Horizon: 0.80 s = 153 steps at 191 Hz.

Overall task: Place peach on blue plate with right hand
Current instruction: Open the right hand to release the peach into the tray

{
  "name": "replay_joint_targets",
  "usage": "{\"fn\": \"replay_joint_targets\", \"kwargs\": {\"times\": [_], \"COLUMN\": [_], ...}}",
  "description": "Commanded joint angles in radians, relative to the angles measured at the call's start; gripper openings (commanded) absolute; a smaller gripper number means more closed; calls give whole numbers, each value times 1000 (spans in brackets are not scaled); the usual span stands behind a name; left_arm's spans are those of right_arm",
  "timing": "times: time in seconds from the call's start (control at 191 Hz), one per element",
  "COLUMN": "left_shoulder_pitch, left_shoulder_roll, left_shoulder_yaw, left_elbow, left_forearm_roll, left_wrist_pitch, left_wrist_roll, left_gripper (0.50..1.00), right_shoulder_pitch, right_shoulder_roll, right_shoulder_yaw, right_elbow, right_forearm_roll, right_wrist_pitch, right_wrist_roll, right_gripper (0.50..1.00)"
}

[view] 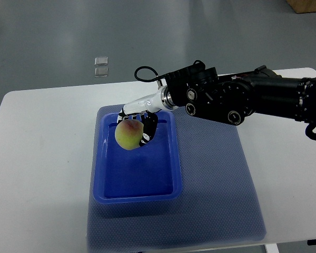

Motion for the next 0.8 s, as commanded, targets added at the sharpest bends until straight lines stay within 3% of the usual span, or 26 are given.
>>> {"fn": "replay_joint_targets", "kwargs": {"times": [0.0, 0.136, 0.141, 0.204, 0.251, 0.256, 0.287, 0.334, 0.392, 0.402, 0.413, 0.794], "left_shoulder_pitch": [0, 0, 0, 0, 0, 0, 0, 0, 0, 0, 0, 0], "left_shoulder_roll": [0, 0, 0, 0, 0, 0, 0, 0, 0, 0, 0, 0], "left_shoulder_yaw": [1, 1, 1, 1, 1, 1, 1, 0, 0, 0, 0, 0], "left_elbow": [0, -2, -2, -2, -2, -2, -2, -2, 0, 0, 0, 0], "left_forearm_roll": [0, 0, 0, 0, 0, 0, 0, 0, 0, 0, 0, 0], "left_wrist_pitch": [0, 0, 0, 0, 0, -2, -2, -2, 0, 0, 0, 0], "left_wrist_roll": [0, 0, 0, 0, 0, 0, 2, 0, 0, 2, 2, 0], "left_gripper": [1000, 1000, 1000, 1000, 1000, 1000, 1000, 1000, 1000, 1000, 1000, 1000], "right_shoulder_pitch": [-32, -52, -63, -71, -71, -75, -80, -83, -85, -83, -83, -31], "right_shoulder_roll": [0, 0, 0, 0, 0, 0, 0, 0, 0, 0, 0, 0], "right_shoulder_yaw": [1, 9, 9, 9, 9, 9, 9, 9, 9, 9, 10, 47], "right_elbow": [-17, -28, -39, -45, -45, -47, -47, -47, -47, -47, -47, -39], "right_forearm_roll": [1, 1, 1, 1, 1, 1, 1, 1, 1, 1, 1, 18], "right_wrist_pitch": [-4, -6, -6, -4, -4, -4, -3, -1, 0, 8, 8, 10], "right_wrist_roll": [0, 0, 0, 0, 0, 0, 0, 0, 0, 0, 0, 35], "right_gripper": [535, 543, 574, 621, 621, 720, 809, 854, 856, 919, 932, 934]}}
